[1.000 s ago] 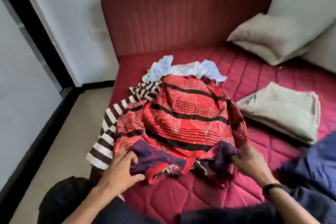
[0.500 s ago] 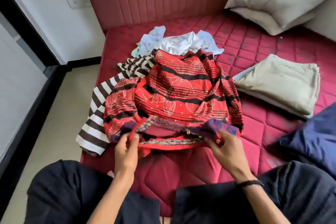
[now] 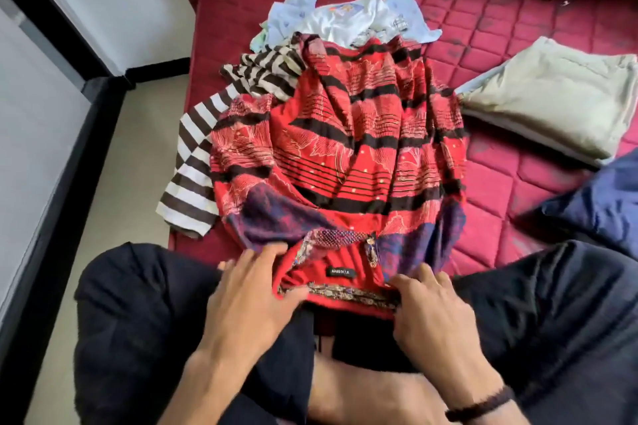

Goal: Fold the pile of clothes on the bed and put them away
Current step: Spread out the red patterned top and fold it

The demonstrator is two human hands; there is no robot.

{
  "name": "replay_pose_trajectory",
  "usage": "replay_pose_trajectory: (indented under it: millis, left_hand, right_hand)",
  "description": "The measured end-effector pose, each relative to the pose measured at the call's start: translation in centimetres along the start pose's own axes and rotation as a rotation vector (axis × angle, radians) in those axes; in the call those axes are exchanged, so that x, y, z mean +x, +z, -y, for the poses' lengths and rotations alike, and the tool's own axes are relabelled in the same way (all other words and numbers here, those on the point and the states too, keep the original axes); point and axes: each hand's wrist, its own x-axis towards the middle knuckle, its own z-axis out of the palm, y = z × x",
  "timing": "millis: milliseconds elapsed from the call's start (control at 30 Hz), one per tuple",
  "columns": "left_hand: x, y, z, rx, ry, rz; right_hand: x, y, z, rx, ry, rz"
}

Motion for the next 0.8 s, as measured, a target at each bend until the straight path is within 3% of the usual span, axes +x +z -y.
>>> replay_pose_trajectory:
  millis: [67, 133, 267, 433, 533, 667, 800]
  left_hand:
    - [2.4, 0.1, -1.2, -0.138, 0.168, -0.150]
    - [5.5, 1.3, -2.8, -0.145, 0.357, -0.200]
    - [10.1, 5.6, -4.3, -0.103, 0.491, -0.027]
    - [10.6, 8.7, -4.8, -0.178, 0.303, 0.005]
    - [11.0, 9.0, -4.5, -0.278, 0.187, 0.022]
    - [11.2, 8.6, -4.6, -0.337, 0.098, 0.190]
    - [11.5, 9.3, -5.3, -0.504, -0.038, 0.278]
  right_hand:
    - [0.6, -0.1, -0.1, -0.008, -0.012, -0.134]
    - [2.0, -0.9, 0.3, 0.072, -0.095, -0.191]
    - [7.4, -1.1, 1.4, 0.432, -0.048, -0.188]
    - [10.6, 1.9, 0.7, 0.336, 0.068, -0.056]
    - [10.5, 2.6, 0.9, 0.310, 0.093, -0.087]
    - [10.2, 2.4, 1.5, 0.184, 0.063, -0.182]
    - [10.4, 3.1, 1.4, 0.231, -0.027, -0.145]
